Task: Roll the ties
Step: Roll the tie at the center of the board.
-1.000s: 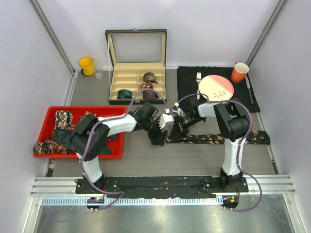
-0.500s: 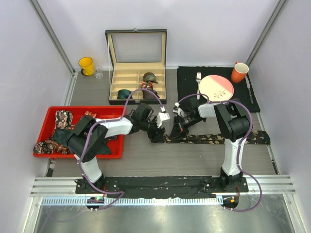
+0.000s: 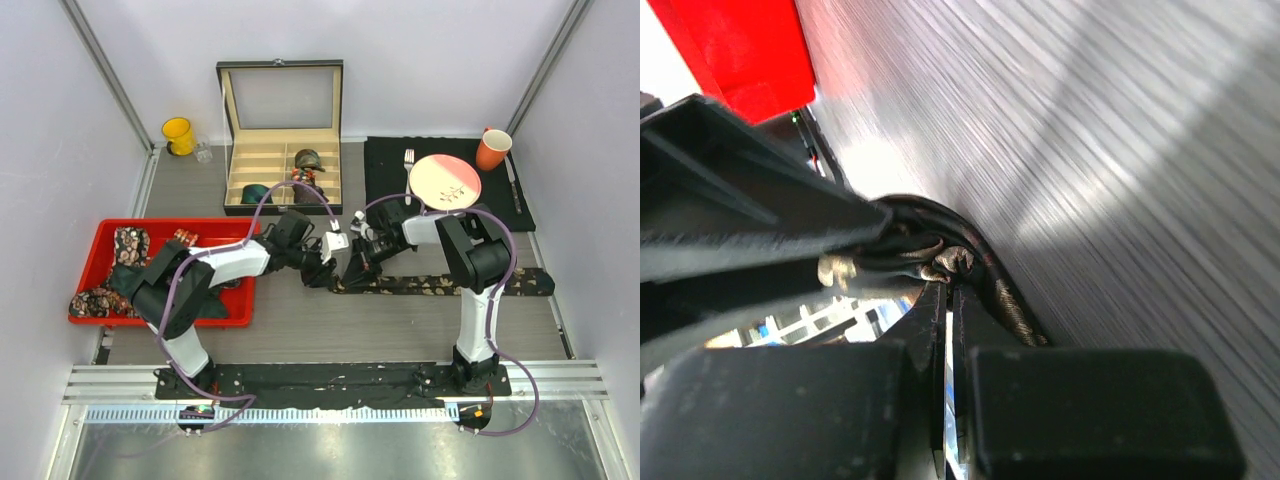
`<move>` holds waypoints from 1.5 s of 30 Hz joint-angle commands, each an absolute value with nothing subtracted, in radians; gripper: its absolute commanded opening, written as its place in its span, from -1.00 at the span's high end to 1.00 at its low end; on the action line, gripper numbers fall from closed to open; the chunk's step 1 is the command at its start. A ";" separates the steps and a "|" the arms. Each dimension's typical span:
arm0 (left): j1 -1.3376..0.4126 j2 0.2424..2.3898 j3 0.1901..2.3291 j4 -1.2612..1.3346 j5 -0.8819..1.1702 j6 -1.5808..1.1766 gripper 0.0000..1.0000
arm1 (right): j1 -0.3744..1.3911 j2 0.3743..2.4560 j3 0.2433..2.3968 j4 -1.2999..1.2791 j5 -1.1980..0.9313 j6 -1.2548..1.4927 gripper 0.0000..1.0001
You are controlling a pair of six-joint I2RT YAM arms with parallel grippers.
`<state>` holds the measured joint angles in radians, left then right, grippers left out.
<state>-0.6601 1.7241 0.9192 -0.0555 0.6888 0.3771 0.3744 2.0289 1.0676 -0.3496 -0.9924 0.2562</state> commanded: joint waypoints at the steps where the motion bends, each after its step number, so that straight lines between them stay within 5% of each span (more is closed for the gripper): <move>1: -0.687 1.700 1.026 -0.087 0.713 0.345 0.28 | 0.399 2.051 1.048 -0.213 -0.712 0.282 0.99; 33: -0.828 1.950 1.246 -0.571 0.388 0.621 0.35 | 0.377 1.993 1.045 -0.264 -0.799 0.258 0.97; 45: -0.871 2.020 1.278 -0.587 0.313 0.615 0.38 | 0.282 1.939 1.069 -0.465 -0.937 0.146 0.47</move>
<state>-0.8482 1.9324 1.3033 -0.4877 0.3801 0.6064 0.3061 1.9766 1.0492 -0.3790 -0.9401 0.2195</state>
